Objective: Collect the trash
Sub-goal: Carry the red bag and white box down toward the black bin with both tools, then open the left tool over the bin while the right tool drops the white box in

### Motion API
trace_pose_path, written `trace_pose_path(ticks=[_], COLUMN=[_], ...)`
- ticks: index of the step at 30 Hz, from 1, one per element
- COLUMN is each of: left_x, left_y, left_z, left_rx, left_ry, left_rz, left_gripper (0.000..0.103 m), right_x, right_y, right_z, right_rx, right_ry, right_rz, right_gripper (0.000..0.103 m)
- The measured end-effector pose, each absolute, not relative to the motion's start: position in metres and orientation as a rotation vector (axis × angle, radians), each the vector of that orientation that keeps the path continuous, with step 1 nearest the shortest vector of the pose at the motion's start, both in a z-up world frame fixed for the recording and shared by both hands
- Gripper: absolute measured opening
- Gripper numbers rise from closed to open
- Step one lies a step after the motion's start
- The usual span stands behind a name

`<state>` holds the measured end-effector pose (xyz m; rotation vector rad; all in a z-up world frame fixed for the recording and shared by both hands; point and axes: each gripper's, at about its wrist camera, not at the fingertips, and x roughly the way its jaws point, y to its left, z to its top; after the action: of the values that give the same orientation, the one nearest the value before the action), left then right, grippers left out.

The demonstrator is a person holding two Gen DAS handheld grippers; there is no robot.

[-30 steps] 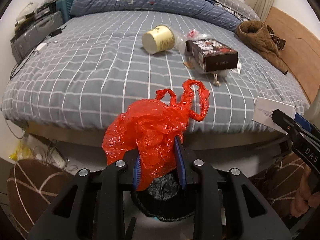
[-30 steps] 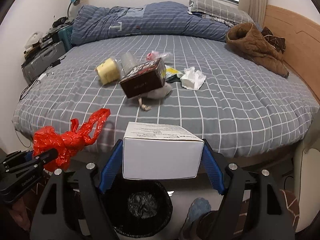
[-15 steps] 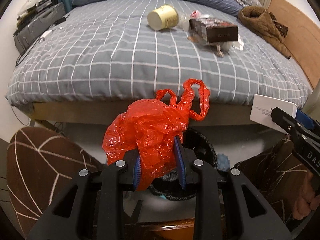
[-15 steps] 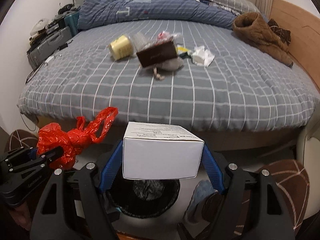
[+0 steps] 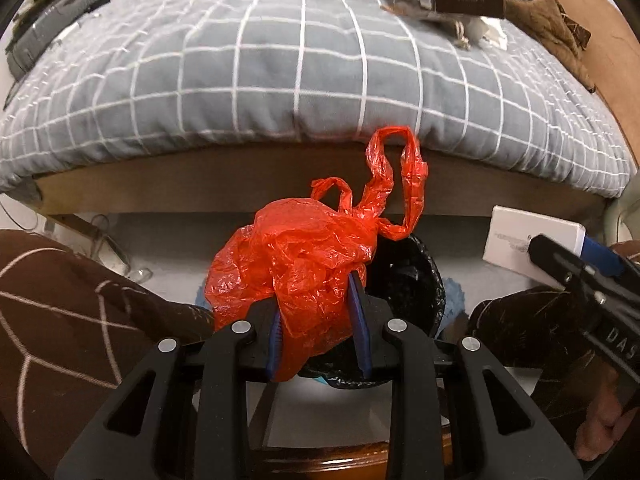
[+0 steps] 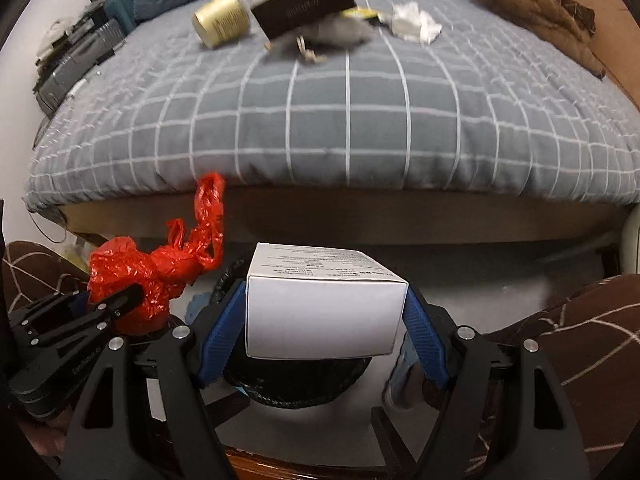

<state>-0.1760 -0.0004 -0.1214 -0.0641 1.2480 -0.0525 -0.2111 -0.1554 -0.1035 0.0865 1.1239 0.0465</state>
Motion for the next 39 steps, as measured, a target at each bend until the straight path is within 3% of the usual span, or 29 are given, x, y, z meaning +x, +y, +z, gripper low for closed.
trace_pose_path(ticks=[23, 31, 34, 39], left_x=[-0.12, -0.116, -0.117, -0.116], left_y=[-0.054, -0.077, -0.075, -0.06], left_z=[-0.241, -0.255, -0.259, -0.257], left_rx=[0.008, 0.036, 0.048, 0.041], left_ry=[1.467, 1.495, 1.489, 1.484], left_rz=[-0.159, -0.223, -0.23, -0.157], left_gripper=[0.028, 0.031, 0.042, 0.071], right_x=[-0.161, -0.16, -0.159, -0.159], right_y=[-0.177, -0.186, -0.183, -0.175], right_z=[-0.188, -0.205, -0.21, -0.211], right_rx=[0.082, 0.104, 0.104, 0.089], right_ry=[1.298, 1.327, 1.33, 1.318], right_rz=[-0.028, -0.046, -0.038, -0.021], right_gripper=[0.073, 0.073, 0.073, 0.073])
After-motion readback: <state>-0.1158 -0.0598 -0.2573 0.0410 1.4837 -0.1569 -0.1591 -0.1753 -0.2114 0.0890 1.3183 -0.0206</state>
